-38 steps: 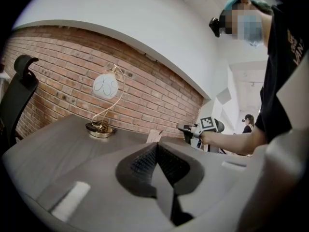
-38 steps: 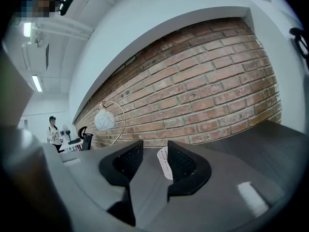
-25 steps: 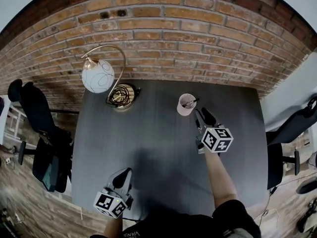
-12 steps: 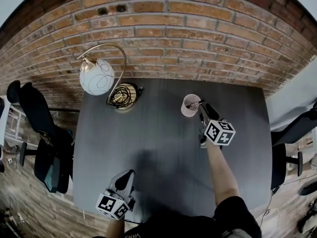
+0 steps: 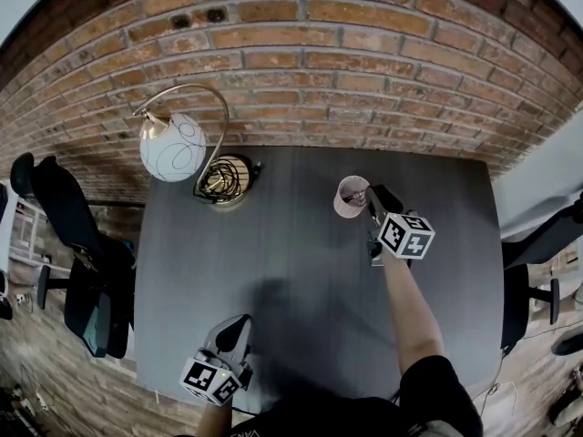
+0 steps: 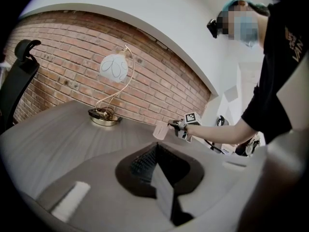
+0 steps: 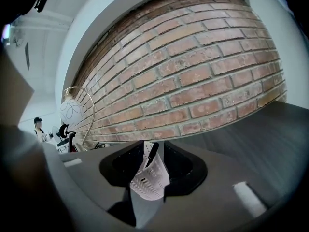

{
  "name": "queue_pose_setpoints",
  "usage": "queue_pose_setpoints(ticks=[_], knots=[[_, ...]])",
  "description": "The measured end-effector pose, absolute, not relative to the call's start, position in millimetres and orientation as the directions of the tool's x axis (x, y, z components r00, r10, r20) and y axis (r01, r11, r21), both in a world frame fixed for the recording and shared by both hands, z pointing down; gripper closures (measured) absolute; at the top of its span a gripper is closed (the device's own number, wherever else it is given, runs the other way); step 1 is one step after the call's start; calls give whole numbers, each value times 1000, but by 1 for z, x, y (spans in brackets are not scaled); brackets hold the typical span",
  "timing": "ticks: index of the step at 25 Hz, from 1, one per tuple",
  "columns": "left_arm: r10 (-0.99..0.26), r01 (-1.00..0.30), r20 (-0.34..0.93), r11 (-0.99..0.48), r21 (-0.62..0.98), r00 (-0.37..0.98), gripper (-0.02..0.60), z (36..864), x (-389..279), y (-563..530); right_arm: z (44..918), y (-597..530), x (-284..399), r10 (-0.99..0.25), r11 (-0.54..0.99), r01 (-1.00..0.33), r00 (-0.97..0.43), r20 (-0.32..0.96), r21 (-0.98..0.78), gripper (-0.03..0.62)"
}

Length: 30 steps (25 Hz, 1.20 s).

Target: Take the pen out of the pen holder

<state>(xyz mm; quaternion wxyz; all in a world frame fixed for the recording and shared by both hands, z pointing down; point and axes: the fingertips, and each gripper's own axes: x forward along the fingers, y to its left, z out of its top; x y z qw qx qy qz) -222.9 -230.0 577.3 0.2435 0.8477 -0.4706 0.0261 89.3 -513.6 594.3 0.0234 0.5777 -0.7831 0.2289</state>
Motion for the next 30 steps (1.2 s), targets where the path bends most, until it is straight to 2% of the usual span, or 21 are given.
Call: queue_pose_setpoints(ticks=[5,6,7,16,30], knots=[[-780,-811,283,-440,386,558,545,581,-221,-230,599,-517,86,-886,237,-918,-339,317,-319,473],[-779,-811,284,-440,387,558,545,582,-221,-231,600,-518,86,-886,234,-919,-336,320,-317,517],[-779,-811,285,-439,387,558,545,582,-221,-231,600,-518,86,-886,232,-920,-334,321,-316,528],[-787,-816,281,-431,385,549,545,579,-223,-226,585,-519,90,-904,227,-913,-327,276,-340,553],[-803,-822,253,-438,365,540,545,564,-224,-207,547,-504,97,-917,237,-895,-334,218,-377,554]])
